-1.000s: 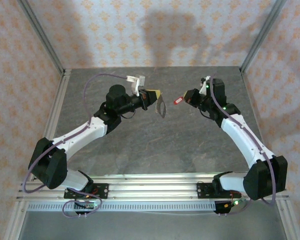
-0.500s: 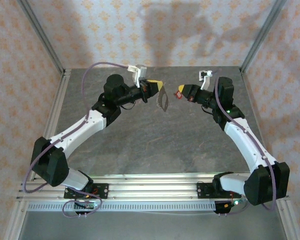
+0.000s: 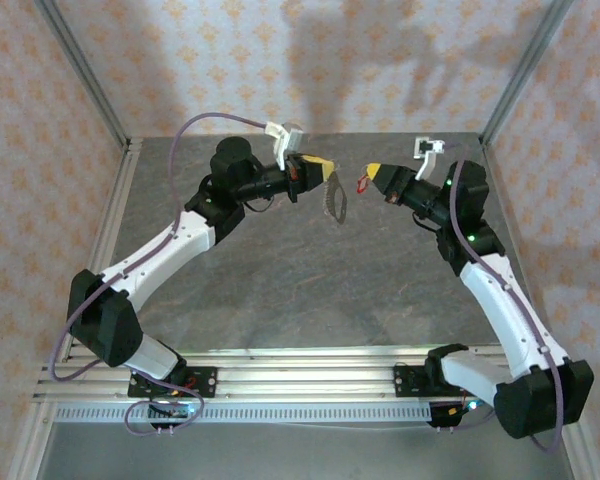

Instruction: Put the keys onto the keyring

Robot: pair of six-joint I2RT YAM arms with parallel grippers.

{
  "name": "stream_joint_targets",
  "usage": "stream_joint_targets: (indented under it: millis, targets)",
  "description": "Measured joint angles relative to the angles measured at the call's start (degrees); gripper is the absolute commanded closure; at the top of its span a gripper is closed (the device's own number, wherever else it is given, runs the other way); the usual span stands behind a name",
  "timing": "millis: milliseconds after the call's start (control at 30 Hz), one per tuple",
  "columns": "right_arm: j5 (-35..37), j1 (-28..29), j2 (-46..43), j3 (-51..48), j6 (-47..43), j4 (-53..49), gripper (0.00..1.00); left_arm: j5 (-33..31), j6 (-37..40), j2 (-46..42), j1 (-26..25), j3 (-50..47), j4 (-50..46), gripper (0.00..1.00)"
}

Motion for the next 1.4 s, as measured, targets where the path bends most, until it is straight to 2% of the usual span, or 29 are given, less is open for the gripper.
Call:
stream_joint_targets:
  millis: [267,467,700,1000,1400]
  targets:
    - [2.38,0.68,-0.20,2.51,-0.85,-2.01,1.00,1.38,3.89,0.98,-0.02,1.18,-4.28,1.00]
    - [4.15,2.10,0.26,4.24,-2.86,-2.93,1.00,0.72,11.26,0.92,-0.39,1.60,-7.89,1.00]
    - [8.15,2.10,-1.18,3.23,-4.57,-4.92,1.00,-3.91,21.84,-1.25,-2.03,1.62,-10.38,1.00]
    - [8.72,2.10,-1.70,2.56,-4.92,-4.76,1.00,-5.60,32.68,-2.25,-3.56,5.57,-13.57,1.00]
    - [8.52,4.48,-1.51,2.01,-4.85,-0.81,1.00,-5.62,37.11,-3.63,-3.56,6.34,-15.39,1.00]
